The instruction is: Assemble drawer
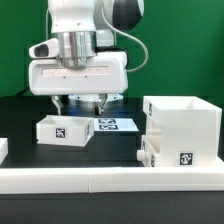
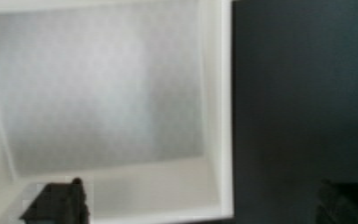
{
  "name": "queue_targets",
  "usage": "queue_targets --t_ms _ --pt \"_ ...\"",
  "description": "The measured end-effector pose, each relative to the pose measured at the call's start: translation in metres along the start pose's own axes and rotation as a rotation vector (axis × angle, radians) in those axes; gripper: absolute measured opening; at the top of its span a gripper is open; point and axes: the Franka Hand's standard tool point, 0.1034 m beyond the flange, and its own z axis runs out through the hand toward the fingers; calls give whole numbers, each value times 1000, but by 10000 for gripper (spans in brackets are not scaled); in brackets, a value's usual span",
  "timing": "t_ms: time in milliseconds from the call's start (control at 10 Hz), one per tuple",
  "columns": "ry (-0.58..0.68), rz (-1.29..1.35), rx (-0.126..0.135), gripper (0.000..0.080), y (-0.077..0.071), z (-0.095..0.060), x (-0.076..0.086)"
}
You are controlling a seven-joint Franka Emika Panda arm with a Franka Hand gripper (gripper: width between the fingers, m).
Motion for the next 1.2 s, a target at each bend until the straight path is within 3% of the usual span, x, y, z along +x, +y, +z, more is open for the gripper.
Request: queue_targets --t_ms 400,800,1100,1200 --pt "-2 -46 -7 649 -7 21 -19" --pt "8 -82 -12 649 -9 46 -27" --pt "5 -98 -12 649 -11 50 -28" --pt "6 -104 -13 550 -11 50 -28"
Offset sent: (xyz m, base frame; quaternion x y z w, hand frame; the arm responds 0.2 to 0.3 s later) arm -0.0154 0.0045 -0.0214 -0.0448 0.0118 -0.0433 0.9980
